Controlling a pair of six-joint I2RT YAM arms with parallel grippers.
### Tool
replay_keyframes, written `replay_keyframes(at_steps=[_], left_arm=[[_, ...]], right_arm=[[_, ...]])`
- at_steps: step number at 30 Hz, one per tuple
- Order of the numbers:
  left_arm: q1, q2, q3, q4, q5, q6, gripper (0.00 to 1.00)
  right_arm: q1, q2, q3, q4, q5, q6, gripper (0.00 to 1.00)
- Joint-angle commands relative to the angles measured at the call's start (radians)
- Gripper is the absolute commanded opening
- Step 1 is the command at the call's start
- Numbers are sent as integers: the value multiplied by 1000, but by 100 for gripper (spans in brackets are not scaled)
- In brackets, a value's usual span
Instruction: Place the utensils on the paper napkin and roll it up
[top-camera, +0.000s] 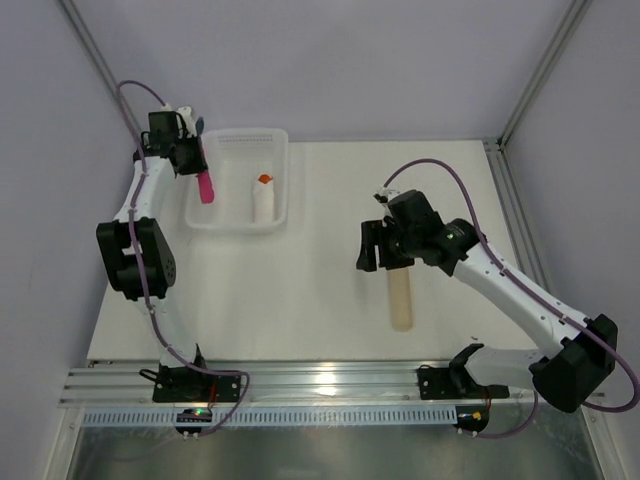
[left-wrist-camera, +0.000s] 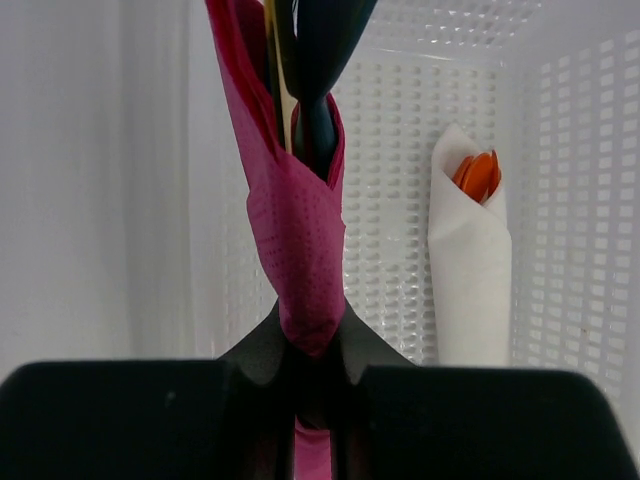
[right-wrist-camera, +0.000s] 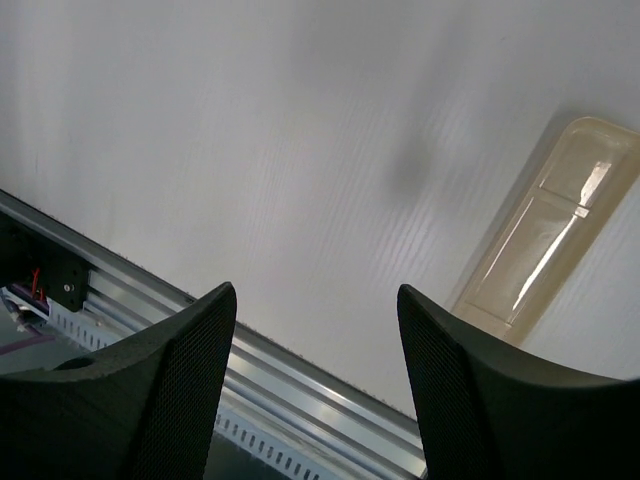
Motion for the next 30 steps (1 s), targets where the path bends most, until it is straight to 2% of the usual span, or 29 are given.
replay_keyframes(at_steps=[1, 3, 6, 9, 14, 21, 30], left_arm=[[-13, 53, 140, 51, 127, 54, 0], [-13, 140, 207, -18, 216, 39, 0], [2, 149, 135, 69, 271, -53, 0], [-5, 198, 125, 8, 302, -67, 0], [-19, 223, 68, 20, 354, -84, 0], [-36, 301, 89, -83, 395, -58, 0], [-36, 423, 233, -204, 452, -17, 0]], right_arm=[[-17, 52, 112, -170, 15, -4, 69], [-25, 84, 175, -226, 10, -7, 69], [-46, 147, 274, -308, -12, -51, 69], [-66, 176, 340, -371, -10, -94, 69], [-138, 186, 353, -375, -51, -124, 69], [-164, 213, 364, -389, -82, -159, 69], [-194, 236, 373, -388, -107, -170, 68]])
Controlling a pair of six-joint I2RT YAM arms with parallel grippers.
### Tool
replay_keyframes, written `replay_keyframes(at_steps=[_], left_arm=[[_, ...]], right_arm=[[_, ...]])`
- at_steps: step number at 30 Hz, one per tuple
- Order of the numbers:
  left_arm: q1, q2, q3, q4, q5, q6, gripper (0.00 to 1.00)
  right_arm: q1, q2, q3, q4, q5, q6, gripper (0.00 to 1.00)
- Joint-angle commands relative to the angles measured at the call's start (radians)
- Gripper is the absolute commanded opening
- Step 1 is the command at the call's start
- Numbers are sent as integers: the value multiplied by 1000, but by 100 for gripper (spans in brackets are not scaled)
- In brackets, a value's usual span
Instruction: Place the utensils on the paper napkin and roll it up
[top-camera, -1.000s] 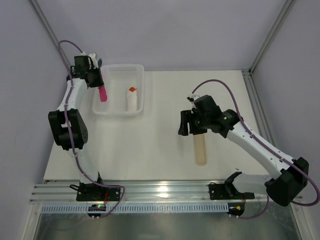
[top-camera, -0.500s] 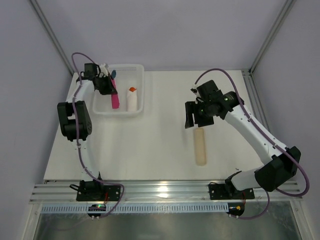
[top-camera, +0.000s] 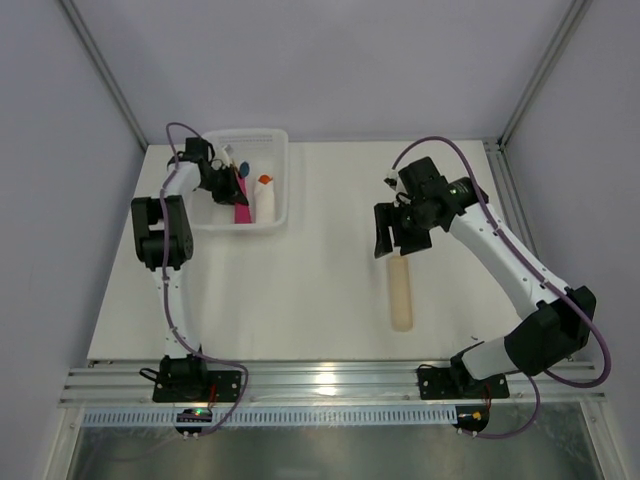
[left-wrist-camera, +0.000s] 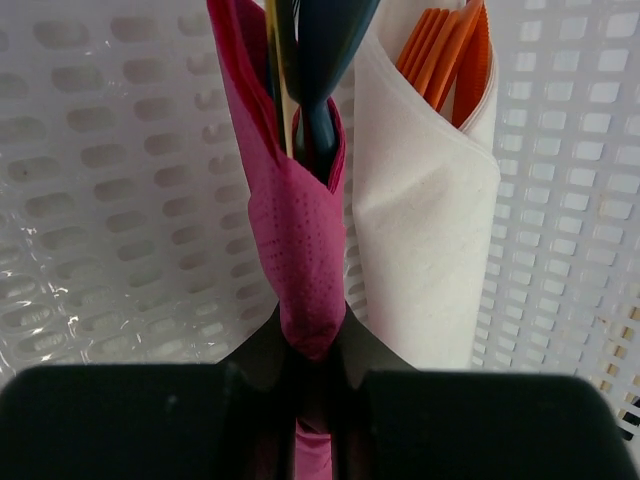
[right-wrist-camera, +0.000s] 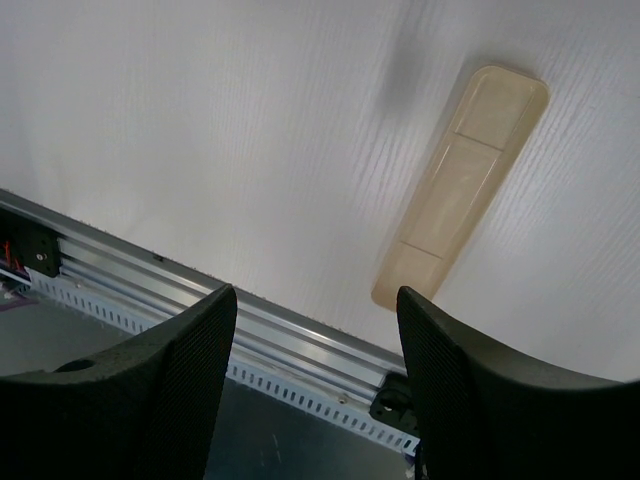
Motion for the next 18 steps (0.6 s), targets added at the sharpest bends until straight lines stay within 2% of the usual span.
replay_keyframes(at_steps=[1, 10, 16, 18], left_arm=[[2, 17, 82, -68, 61, 33, 0], [2, 92, 124, -108, 93, 24, 0], [2, 101, 107, -102, 50, 13, 0], [2, 103, 107, -110, 40, 13, 3]], right_arm=[[-11, 9, 48, -11, -25, -19, 69], [-28, 41, 77, -28, -29, -30, 68], [-36, 61, 91, -31, -37, -36, 68], [-37, 66, 93, -31, -35, -39, 68]])
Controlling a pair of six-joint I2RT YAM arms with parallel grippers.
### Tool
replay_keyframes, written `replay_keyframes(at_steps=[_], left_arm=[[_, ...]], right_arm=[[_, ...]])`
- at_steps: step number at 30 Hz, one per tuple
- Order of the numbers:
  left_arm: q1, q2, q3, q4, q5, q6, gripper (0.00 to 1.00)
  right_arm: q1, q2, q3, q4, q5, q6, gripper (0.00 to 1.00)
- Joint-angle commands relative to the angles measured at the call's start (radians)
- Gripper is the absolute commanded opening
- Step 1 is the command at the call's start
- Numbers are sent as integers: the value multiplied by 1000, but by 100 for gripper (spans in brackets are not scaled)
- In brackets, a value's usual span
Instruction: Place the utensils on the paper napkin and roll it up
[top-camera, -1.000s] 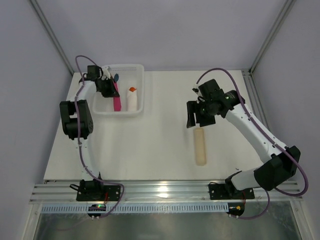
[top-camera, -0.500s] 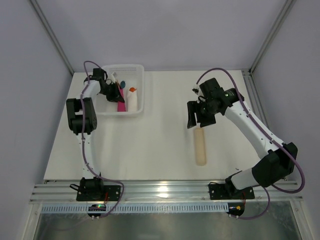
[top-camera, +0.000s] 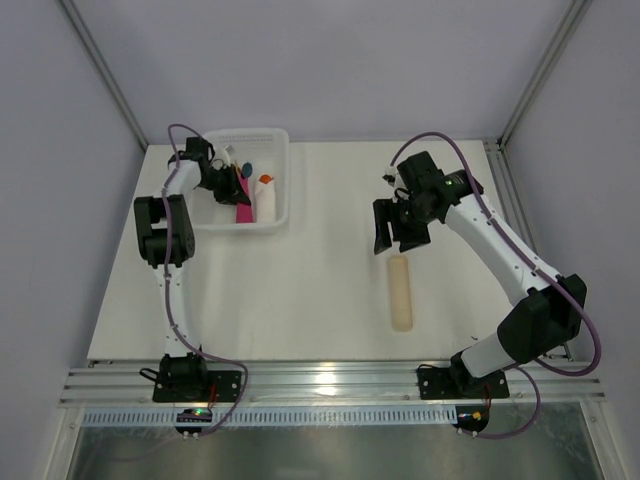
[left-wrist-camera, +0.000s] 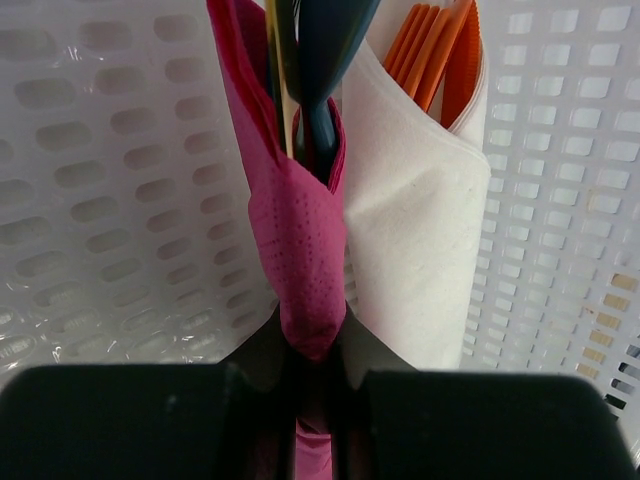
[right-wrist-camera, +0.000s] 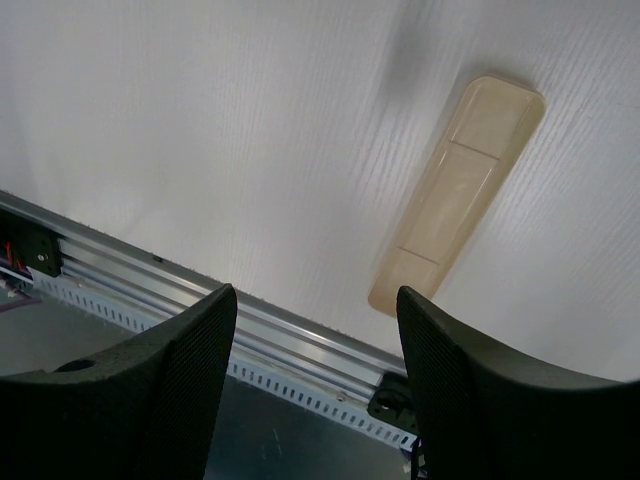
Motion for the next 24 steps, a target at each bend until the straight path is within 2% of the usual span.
replay_keyframes(at_steps=[1, 3, 14, 24], left_arm=[[-2, 28, 7, -32, -55, 2, 4], [-3, 28, 7, -36, -74, 4, 10], [-11, 47, 48, -81, -156, 2, 29], [-26, 22, 37, -55, -250, -25, 37]], right_arm=[[-9, 2, 47, -13, -8, -18, 68], [-10, 6, 49, -15, -5, -19, 68], [-18, 22, 63, -18, -5, -31, 68], [-24, 18, 63, -19, -10, -32, 68]])
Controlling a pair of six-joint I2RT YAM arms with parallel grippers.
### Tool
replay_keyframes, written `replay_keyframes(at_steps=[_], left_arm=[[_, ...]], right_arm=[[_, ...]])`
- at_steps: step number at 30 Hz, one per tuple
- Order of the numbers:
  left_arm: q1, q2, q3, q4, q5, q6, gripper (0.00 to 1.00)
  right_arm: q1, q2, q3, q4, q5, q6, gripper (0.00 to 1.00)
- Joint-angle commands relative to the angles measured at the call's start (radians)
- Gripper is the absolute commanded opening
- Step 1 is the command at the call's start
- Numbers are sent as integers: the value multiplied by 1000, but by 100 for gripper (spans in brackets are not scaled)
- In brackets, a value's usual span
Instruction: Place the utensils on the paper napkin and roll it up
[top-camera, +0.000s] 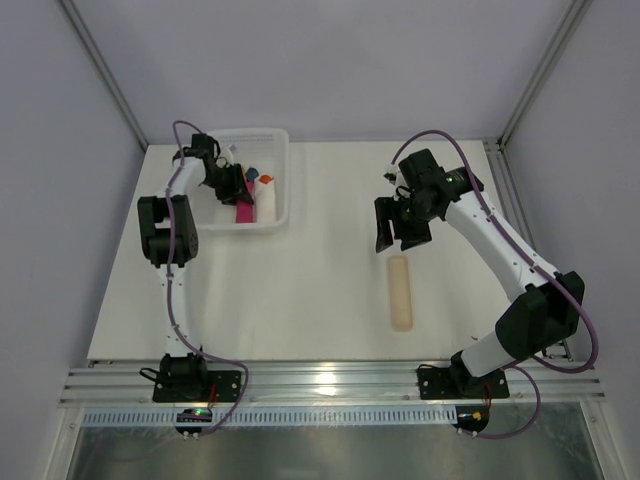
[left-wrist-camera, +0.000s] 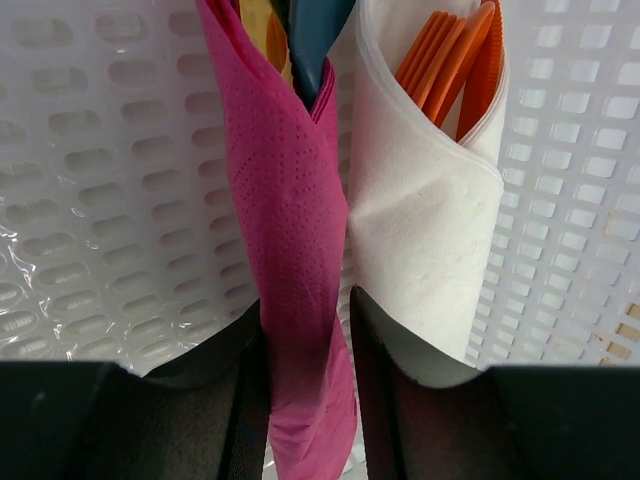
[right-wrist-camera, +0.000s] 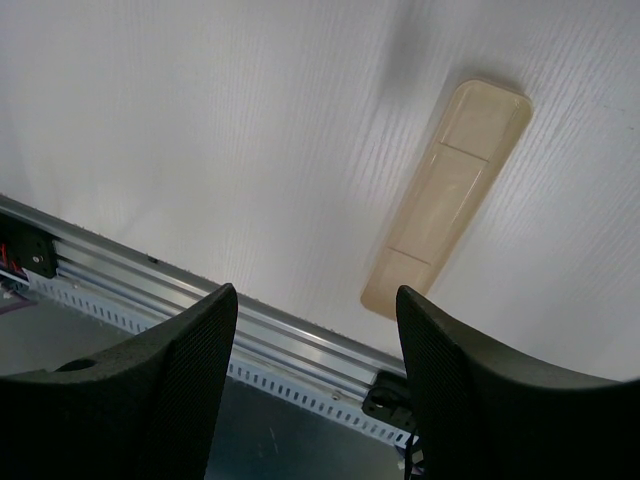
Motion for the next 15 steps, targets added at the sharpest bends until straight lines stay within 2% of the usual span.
replay_keyframes(at_steps=[1, 15], left_arm=[[-2, 12, -9, -5, -149, 2, 37], [-7, -80, -98, 68, -231, -34, 46]], right_arm=[[-6, -3, 43, -8, -9, -14, 68], [-10, -3, 43, -5, -26, -11, 68]])
